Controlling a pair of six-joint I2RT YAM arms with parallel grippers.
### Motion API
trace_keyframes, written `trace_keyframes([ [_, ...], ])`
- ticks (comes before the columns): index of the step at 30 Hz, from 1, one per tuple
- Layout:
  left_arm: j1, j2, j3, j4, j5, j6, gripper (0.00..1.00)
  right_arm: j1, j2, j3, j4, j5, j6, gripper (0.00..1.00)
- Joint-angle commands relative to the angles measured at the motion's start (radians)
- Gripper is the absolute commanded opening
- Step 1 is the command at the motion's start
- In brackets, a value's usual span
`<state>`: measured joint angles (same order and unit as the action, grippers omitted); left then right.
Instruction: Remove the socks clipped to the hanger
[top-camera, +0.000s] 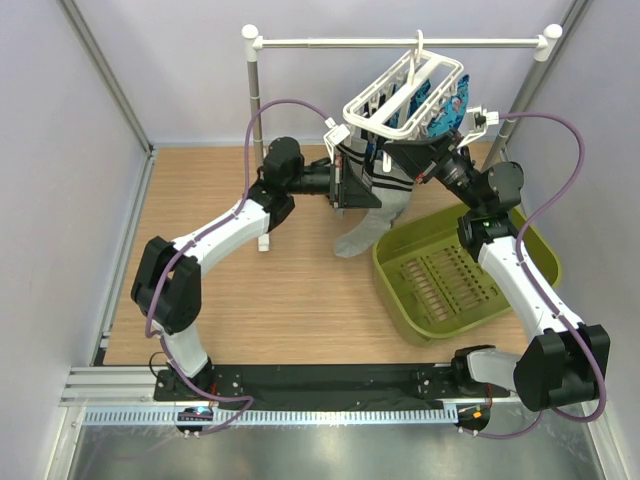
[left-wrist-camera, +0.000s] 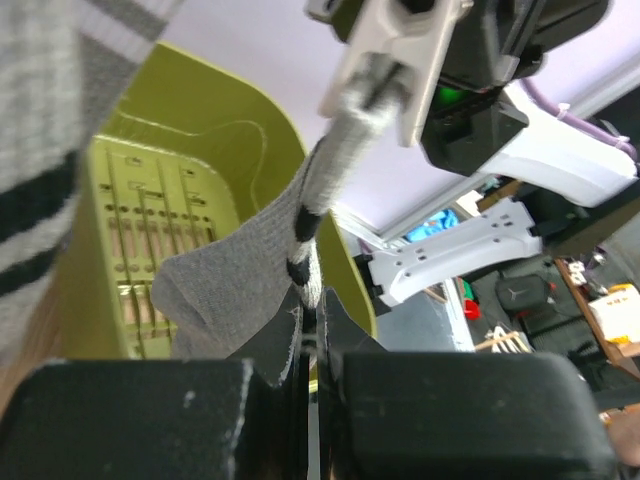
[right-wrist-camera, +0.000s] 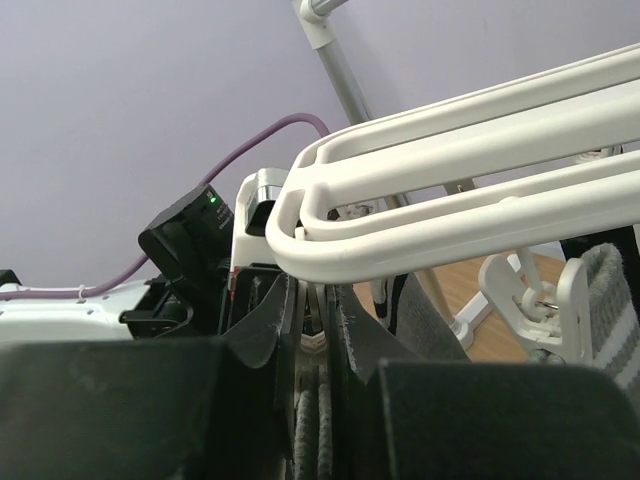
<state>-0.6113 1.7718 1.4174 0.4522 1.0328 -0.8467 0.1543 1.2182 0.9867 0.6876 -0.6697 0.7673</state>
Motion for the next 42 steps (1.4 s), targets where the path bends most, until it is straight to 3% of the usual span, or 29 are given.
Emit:
trace_keyframes([
  [1,-0.004,-0.066,-0.014,-0.067,-0.056,0.06,0.0,0.002,0.004,0.018,0.021,-0.007,-0.005,0.01],
  [5,-0.004,-0.11,-0.054,-0.141,-0.109,0.125,0.0,0.004,-0.003,0.033,-0.017,-0.005,-0.023,0.01],
  [11,-0.025,-0.195,-0.13,-0.147,-0.209,0.084,0.0,0.004,-0.005,0.038,-0.039,-0.002,-0.02,0.01],
  [18,-0.162,-0.314,-0.114,-0.179,-0.551,-0.024,0.0,0.004,-0.002,0.053,-0.069,0.004,-0.01,0.01],
  [22,-0.212,-0.356,-0.152,-0.129,-0.749,-0.177,0.0,0.004,0.0,0.064,-0.091,0.009,-0.011,0.01],
  [26,-0.24,-0.335,-0.23,0.041,-0.856,-0.288,0.0,0.004,0.003,0.076,-0.106,0.015,0.0,0.01],
  [42,-0.416,-0.14,-0.219,0.069,-1.082,-0.249,0.0,0.004,-0.005,0.113,-0.194,0.001,-0.028,0.01],
])
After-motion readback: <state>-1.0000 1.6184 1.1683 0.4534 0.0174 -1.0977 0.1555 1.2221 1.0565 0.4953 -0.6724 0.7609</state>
